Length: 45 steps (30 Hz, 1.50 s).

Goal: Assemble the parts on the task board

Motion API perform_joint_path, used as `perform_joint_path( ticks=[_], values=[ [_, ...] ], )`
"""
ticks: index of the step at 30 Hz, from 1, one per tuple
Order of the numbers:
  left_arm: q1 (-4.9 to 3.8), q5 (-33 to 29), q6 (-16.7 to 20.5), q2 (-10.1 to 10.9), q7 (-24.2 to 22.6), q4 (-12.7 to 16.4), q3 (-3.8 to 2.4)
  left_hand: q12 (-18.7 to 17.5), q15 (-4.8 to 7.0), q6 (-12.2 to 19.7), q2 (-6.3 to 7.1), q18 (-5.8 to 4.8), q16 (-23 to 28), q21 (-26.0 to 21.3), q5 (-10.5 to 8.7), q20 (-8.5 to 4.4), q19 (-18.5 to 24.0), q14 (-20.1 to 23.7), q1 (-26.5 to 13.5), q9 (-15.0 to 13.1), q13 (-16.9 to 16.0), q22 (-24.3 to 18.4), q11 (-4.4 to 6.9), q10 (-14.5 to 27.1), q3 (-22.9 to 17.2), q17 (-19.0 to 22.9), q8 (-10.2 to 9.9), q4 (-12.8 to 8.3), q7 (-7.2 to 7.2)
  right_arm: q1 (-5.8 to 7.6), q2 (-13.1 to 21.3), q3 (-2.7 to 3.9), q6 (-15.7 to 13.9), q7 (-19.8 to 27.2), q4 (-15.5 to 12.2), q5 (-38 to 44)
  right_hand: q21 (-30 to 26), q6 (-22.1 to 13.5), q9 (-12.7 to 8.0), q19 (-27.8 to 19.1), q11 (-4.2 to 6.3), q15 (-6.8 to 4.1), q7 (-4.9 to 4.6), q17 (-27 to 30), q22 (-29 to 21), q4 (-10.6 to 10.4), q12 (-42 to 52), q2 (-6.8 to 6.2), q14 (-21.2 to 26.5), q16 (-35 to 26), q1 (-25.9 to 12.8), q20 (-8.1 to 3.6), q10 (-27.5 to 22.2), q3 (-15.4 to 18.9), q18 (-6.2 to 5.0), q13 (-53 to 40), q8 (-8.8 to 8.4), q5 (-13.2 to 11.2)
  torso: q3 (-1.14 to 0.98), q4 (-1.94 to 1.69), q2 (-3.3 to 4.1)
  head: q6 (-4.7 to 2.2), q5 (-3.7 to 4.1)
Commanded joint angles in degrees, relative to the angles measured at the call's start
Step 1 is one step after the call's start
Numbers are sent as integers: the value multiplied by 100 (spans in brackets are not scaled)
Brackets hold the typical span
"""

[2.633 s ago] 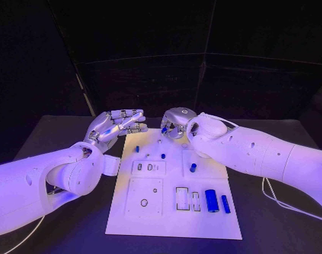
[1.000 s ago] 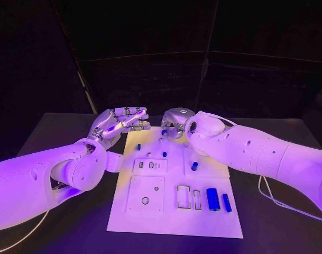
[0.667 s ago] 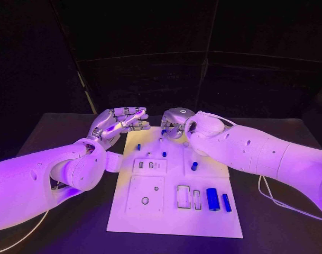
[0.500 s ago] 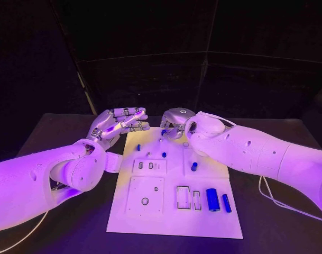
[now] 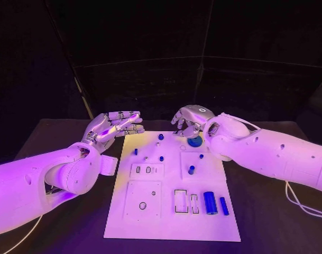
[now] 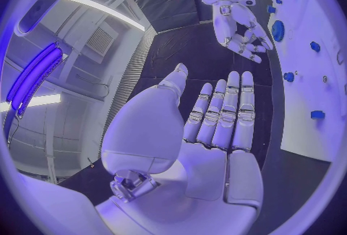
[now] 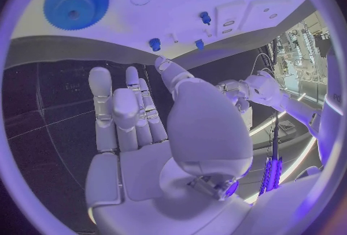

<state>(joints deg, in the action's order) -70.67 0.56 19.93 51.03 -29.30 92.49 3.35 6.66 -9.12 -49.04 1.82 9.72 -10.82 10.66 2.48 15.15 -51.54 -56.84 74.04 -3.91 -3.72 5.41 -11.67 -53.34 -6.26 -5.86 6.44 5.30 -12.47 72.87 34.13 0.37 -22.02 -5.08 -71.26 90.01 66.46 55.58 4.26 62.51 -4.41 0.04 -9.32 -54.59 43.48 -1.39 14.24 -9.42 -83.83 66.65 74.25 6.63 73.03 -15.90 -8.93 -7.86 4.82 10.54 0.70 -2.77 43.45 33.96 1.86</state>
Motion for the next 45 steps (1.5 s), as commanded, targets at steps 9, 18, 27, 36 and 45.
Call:
perform_joint_path(
  ticks=[9, 18, 27, 36, 45],
  values=[
    [-11, 28, -145, -21, 20, -48, -4, -12, 1, -41, -23, 58, 30, -22, 19, -1, -29, -10, -50, 8, 5, -5, -14, -24, -27, 5, -22, 2, -245, 70, 696, 0, 496, -588, -377, -942, 752, -335, -12, 801, 59, -50, 42, -2183, 1220, -1034, 4374, 194, -375, 1602, 428, -127, -211, 1569, 248, -4313, 92, 185, -23, 107, -21, -28, 44],
    [-9, 26, -200, -80, 1, -146, -2, -14, 1, -40, -21, 58, 32, -25, 19, 0, -29, -8, -51, 8, 5, -7, -14, -24, -26, 6, -24, 0, -244, 69, 592, -5, 807, -638, -37, -983, 807, -483, -33, 812, 0, -5, -18, -2561, 1286, -1414, 5581, 119, -425, 1832, 648, -49, 251, 1769, 231, -5723, 141, 220, -27, 83, -9, 4, 62],
    [-8, 25, -223, -101, -35, -175, -2, -16, 0, -39, -23, 57, 33, -27, 19, 0, -29, -7, -51, 9, 5, -9, -14, -24, -26, 7, -26, -1, -243, 45, 436, -8, 1063, -618, 159, -760, 835, -559, -27, 829, -34, 29, -48, -2685, 1325, -1499, 5808, 119, -444, 1904, 745, -15, 332, 1829, 236, -5998, 154, 230, -28, 84, -11, 28, 91],
    [-8, 25, -233, -99, -17, -194, -2, -17, 0, -39, -27, 57, 35, -29, 19, 0, -29, -7, -51, 9, 5, -10, -14, -24, -28, 8, -27, -3, -242, -5, 337, -10, 1275, -575, 263, -558, 851, -497, -12, 836, -26, 27, -36, -2717, 1346, -1480, 5903, 179, -447, 1925, 808, -12, 357, 1827, 238, -6115, 218, 303, -26, 79, -9, 57, 79],
    [-8, 25, -222, -104, -15, -219, -2, -19, 0, -38, -30, 57, 37, -32, 19, 0, -29, -6, -49, 9, 5, -12, -14, -23, -29, 8, -29, -5, -241, -61, 275, -11, 1472, -494, 366, -539, 865, -433, -4, 843, -13, 19, -19, -2736, 1365, -1451, 6003, 228, -449, 1937, 851, -16, 410, 1828, 241, -6238, 271, 372, -30, 94, -12, 70, 80]
  ],
)
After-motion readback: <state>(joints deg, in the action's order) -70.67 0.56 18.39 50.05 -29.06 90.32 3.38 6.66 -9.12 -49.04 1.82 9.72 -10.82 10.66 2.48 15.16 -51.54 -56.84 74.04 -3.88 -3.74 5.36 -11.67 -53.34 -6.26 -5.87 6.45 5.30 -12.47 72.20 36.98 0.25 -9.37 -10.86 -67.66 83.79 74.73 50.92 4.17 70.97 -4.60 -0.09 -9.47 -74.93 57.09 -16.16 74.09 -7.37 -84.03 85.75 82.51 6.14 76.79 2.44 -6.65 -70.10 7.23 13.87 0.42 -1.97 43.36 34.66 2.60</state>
